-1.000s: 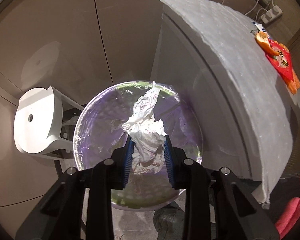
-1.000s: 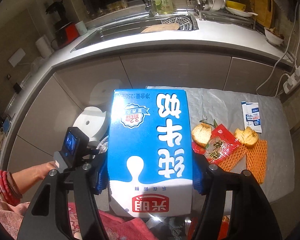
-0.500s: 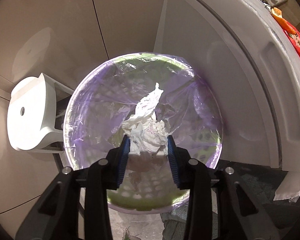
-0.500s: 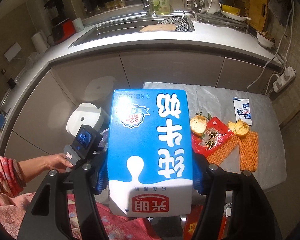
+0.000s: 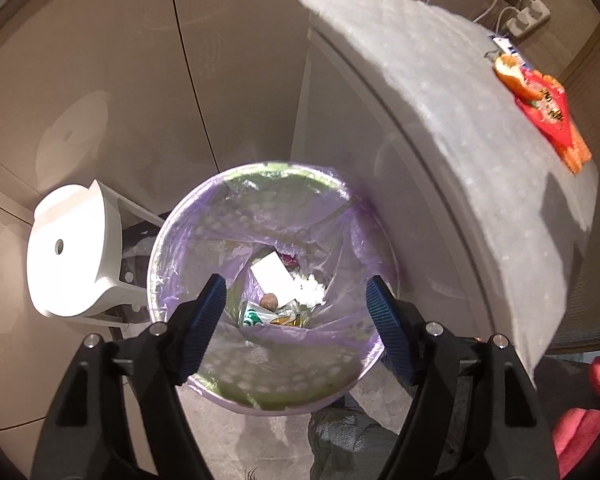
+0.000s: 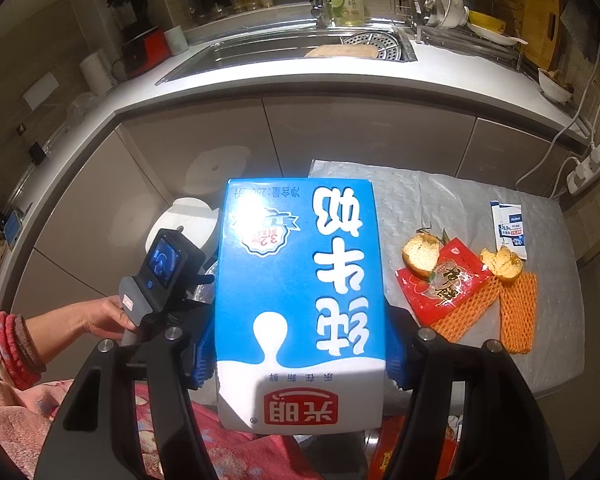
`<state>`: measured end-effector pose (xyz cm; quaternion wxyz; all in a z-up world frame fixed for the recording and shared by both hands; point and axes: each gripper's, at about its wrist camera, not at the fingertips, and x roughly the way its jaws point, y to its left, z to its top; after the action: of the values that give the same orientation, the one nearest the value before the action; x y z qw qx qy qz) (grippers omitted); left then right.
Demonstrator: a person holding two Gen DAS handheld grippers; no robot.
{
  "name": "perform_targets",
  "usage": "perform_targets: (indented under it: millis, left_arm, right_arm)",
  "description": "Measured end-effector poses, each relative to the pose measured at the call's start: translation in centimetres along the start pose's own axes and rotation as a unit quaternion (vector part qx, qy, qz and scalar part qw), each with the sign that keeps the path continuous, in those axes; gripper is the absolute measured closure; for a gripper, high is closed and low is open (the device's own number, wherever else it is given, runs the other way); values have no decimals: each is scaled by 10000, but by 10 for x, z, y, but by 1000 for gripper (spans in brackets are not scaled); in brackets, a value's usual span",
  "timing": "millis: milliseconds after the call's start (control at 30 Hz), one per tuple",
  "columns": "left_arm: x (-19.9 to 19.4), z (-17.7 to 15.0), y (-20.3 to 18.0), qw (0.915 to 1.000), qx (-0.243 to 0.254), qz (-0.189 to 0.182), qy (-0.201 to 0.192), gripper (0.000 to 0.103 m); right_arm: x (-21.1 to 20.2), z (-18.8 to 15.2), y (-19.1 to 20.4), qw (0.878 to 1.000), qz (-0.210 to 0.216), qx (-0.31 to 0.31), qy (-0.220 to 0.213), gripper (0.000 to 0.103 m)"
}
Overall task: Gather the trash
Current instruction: 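Carry the milk carton over the bin and open the right tool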
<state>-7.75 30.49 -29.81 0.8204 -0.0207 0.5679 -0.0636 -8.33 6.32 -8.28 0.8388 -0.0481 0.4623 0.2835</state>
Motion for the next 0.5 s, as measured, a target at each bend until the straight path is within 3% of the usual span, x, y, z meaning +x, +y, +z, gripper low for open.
perform_targets:
  millis: [67,167,233,500]
  left_arm:
    - [-31,2,-5,9995,11,-26,-324,33]
    - [-75,4,-10,9976,-94,30,-684,21]
    - [-103,3,-11,9958,-179,40,-899,18]
    - [-183,-11,-13,9901,-338,237,-1340,12]
  right_arm:
    - [10,0,1,9999,109,-3,41,38]
    - [30,-1,7,9994,288,-71,161,38]
    - [46,-2,13,9986,446,-119,245,38]
    - [125,1,52,9913,873,-695,693,38]
